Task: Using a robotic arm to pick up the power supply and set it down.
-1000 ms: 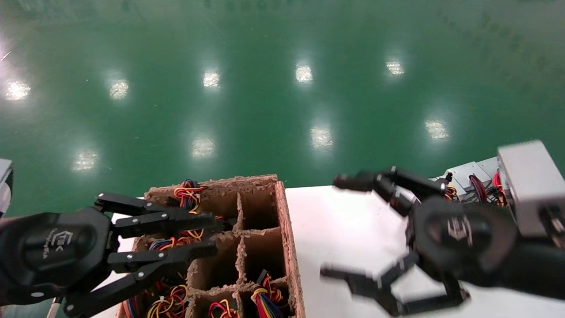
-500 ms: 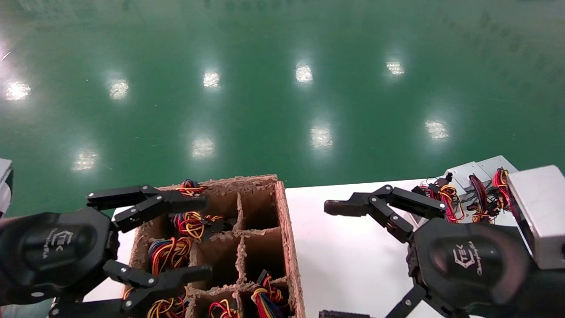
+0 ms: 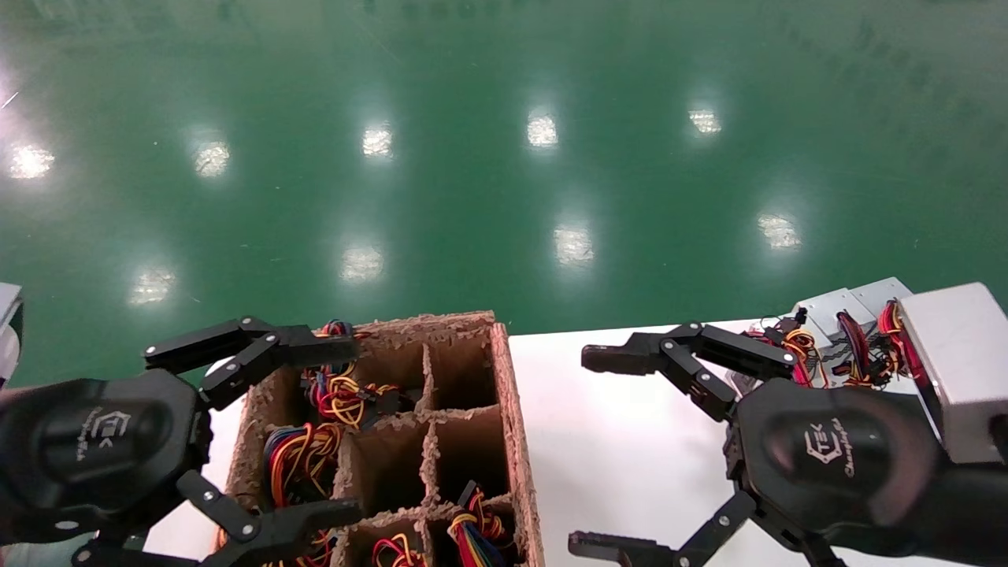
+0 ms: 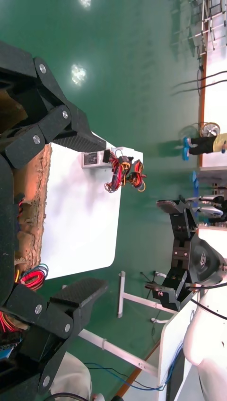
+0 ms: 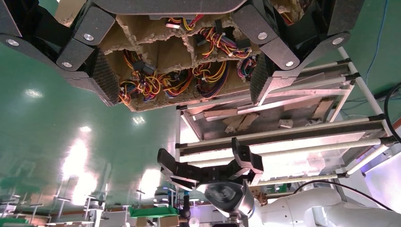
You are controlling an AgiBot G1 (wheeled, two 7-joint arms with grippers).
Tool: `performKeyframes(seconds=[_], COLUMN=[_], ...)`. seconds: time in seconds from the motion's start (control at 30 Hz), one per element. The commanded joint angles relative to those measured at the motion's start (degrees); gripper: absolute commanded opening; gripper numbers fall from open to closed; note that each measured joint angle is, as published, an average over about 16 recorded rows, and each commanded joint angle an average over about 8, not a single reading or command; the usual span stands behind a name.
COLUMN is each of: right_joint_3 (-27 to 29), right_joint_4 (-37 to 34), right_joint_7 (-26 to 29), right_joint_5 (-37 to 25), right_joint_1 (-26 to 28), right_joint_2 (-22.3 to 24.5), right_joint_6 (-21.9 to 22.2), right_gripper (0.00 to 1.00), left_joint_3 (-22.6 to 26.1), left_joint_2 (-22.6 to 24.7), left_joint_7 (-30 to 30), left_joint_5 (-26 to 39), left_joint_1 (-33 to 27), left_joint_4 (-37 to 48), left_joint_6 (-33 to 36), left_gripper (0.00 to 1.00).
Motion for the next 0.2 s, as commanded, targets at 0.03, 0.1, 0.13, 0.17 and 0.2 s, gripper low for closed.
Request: performKeyframes(seconds=[0.03, 0.1, 0.13, 0.17, 0.2], right_joint_3=[0.0, 0.0, 0.0, 0.0, 0.0], right_joint_4=[0.0, 0.0, 0.0, -0.1, -0.1], right_joint_7=[0.0, 0.0, 0.0, 0.0, 0.0], right_joint_5=[0.0, 0.0, 0.0, 0.0, 0.0], right_joint_1=[0.0, 0.0, 0.0, 0.0, 0.0], right_joint_2=[0.0, 0.0, 0.0, 0.0, 0.0], right_joint_6=[0.1, 0.2, 0.2, 0.2, 0.2], right_gripper=[1.00, 1.00, 1.00, 1.00, 1.00], left_joint_3=[0.0, 0.0, 0.0, 0.0, 0.0], left_joint_2=[0.0, 0.0, 0.0, 0.0, 0.0], left_joint_7=[0.0, 0.0, 0.0, 0.0, 0.0], left_joint_5=[0.0, 0.0, 0.0, 0.0, 0.0], left_joint_1=[0.0, 0.0, 0.0, 0.0, 0.0], left_joint_4=[0.0, 0.0, 0.0, 0.0, 0.0], left_joint_6=[0.0, 0.0, 0.0, 0.0, 0.0], left_gripper=[1.00, 1.00, 1.00, 1.00, 1.00])
